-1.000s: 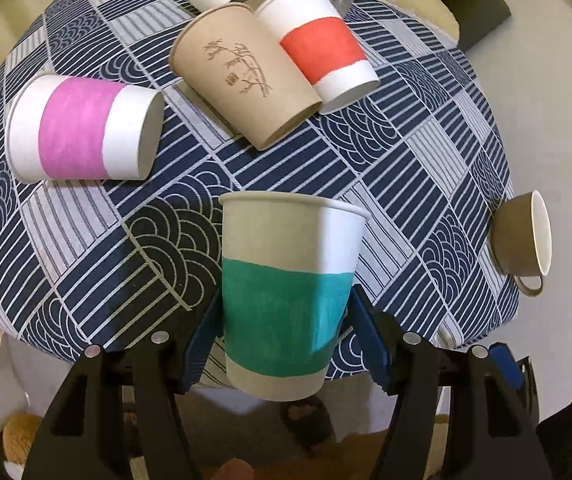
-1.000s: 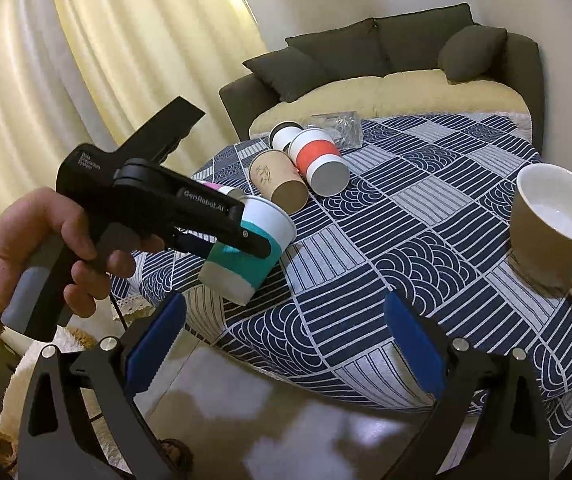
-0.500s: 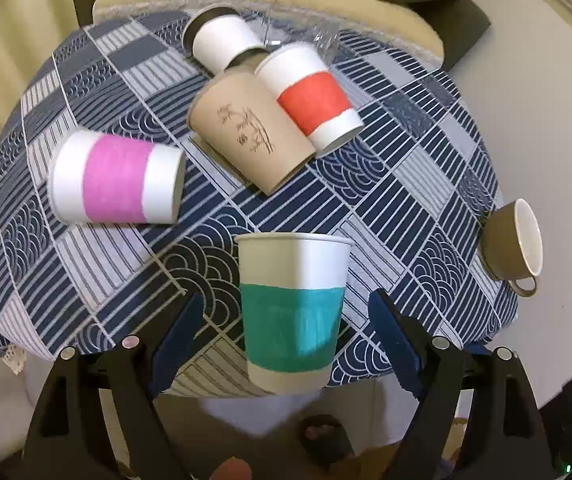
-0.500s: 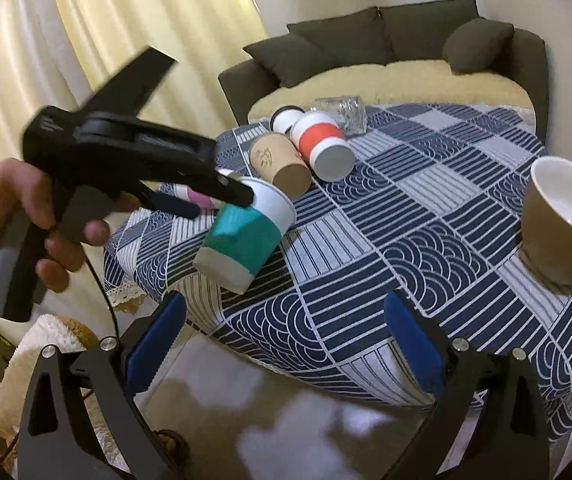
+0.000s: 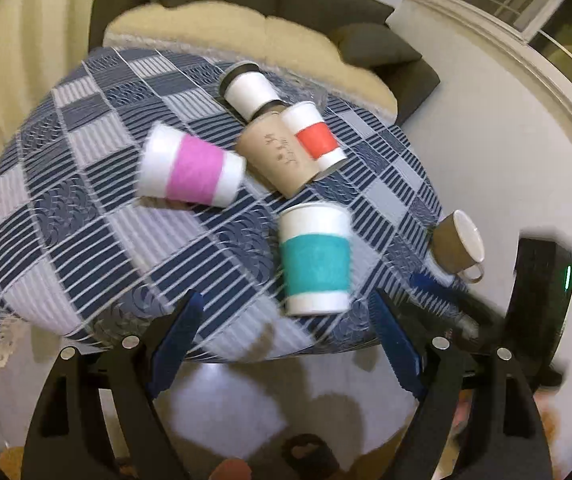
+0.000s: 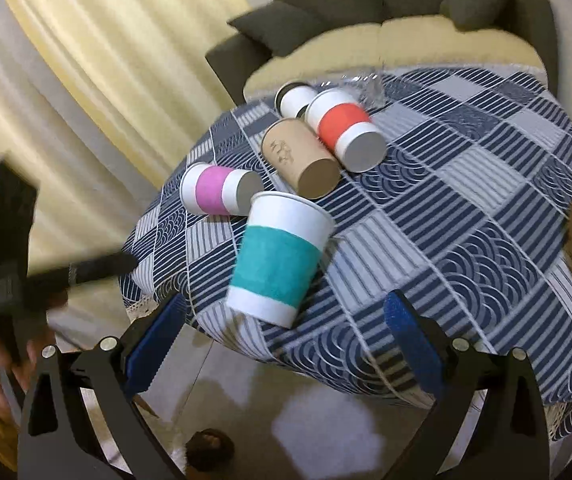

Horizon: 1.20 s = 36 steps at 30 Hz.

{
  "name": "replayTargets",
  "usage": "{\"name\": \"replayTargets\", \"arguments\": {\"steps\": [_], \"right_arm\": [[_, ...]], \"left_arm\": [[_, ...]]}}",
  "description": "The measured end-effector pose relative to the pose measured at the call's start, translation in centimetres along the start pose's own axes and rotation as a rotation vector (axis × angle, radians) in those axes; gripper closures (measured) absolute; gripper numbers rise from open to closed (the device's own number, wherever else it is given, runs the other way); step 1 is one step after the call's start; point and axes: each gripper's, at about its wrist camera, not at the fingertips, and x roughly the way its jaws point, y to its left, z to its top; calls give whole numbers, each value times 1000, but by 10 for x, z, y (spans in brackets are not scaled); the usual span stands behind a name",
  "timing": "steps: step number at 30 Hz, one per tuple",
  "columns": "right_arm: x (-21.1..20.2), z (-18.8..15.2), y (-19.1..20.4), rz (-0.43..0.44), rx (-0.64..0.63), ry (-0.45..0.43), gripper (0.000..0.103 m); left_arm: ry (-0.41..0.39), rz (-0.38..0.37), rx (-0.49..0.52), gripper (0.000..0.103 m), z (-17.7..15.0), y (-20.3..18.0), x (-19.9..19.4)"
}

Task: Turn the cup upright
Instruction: 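Lower the upright cup onto the tablecloth and open the left gripper, then bring the right gripper to the upright teal cup and grasp its rim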

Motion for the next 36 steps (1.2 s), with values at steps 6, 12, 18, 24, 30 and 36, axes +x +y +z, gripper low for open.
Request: {"name": "replayTargets", "arguments": {"steps": [6, 12, 18, 24, 30, 36], "right_arm": [[39, 23, 8, -60, 84, 178, 5], [65, 40, 16, -122, 126, 244, 5], [86, 50, 24, -227, 121, 287, 6], [100, 54, 25, -288, 131, 319, 28], [109, 56, 26, -320, 141, 335, 36], [109, 57, 31, -334, 125, 342, 37]], "left_arm": [[-31, -2, 57, 20, -41, 20, 0], [-43, -43, 95, 20, -56, 24, -3], [-22, -94, 93, 20, -63, 30, 1], [3, -101, 91, 20, -63, 37, 3], [12, -110, 83, 20, -62, 38, 6], [16, -110, 88, 20, -63, 37, 6]]}}
